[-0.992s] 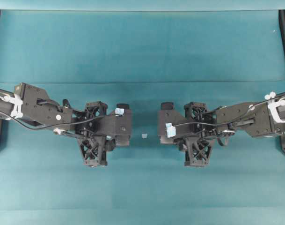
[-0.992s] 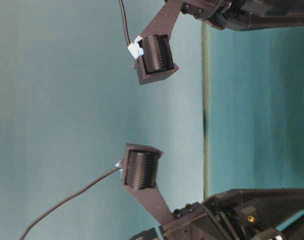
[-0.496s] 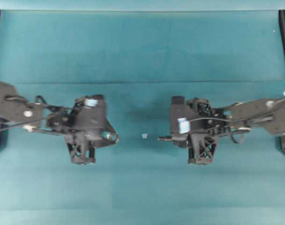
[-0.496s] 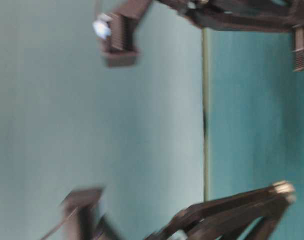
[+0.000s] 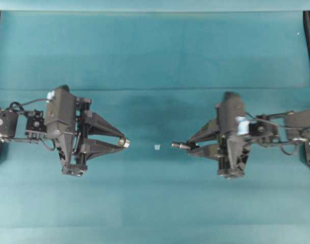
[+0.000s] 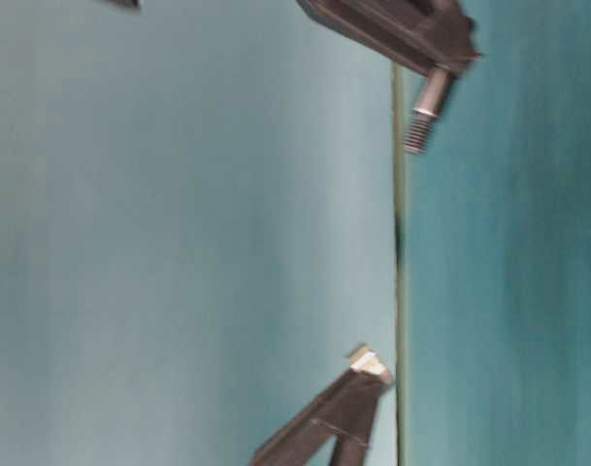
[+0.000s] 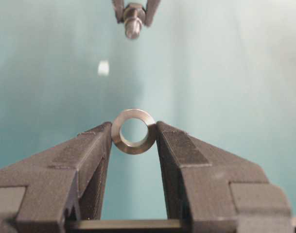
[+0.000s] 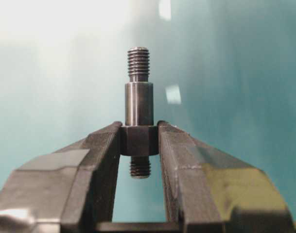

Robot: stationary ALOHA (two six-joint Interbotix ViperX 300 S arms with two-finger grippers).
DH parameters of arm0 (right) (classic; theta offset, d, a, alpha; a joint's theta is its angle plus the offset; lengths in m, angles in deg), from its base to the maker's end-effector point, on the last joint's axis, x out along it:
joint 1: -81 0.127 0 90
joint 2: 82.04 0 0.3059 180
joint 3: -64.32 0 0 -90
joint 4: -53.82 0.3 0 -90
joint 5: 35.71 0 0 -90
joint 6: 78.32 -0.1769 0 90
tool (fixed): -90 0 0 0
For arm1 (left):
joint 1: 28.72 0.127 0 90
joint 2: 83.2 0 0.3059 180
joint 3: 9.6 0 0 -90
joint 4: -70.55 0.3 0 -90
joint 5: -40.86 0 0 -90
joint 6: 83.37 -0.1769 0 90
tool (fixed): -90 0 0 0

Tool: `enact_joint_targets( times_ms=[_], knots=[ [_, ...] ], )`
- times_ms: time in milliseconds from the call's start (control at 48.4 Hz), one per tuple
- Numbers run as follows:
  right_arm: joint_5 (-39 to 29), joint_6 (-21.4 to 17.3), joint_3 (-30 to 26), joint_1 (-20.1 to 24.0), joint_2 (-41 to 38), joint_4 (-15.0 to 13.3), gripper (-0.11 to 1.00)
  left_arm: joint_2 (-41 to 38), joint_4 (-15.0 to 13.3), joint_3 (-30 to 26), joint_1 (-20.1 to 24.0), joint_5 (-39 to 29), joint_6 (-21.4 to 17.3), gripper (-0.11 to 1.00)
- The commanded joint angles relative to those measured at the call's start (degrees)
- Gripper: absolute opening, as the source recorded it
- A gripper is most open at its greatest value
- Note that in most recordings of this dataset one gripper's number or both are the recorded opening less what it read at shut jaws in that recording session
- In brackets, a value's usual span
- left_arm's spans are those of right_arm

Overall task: Insert the washer onto the shaft with both hands.
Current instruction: 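Lift both grippers, raising the washer and the shaft off the table, then bring the washer and shaft together, aligning washer hole over shaft tip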

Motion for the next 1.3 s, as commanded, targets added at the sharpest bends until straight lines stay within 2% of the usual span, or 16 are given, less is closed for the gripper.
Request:
enact_joint_targets(
  times_ms=[0,207,744,1034,1282],
  knots=[
    [2.2,-1.0,0.4,0.4,1.7,0.1,0.0,0.7,0.1,-0.4,-0.1,2.1,0.1,0.37],
    [3.1,-1.0,0.4,1.1,1.5,0.1,0.0,0.4,0.1,-0.5,-0.1,4.5,0.3,0.37],
    [5.9,-0.8,0.3,1.2,0.1,0.0,0.0,-0.8,0.1,-2.1,-0.2,4.6,0.3,0.37],
    [12.9,-1.0,0.5,1.6,-4.7,0.0,0.0,-4.7,0.1,-4.7,-0.4,4.7,0.1,0.37],
    [14.5,-0.9,0.0,1.6,-7.4,0.0,0.0,-7.9,0.1,-7.0,-1.2,5.3,0.3,0.37]
  ],
)
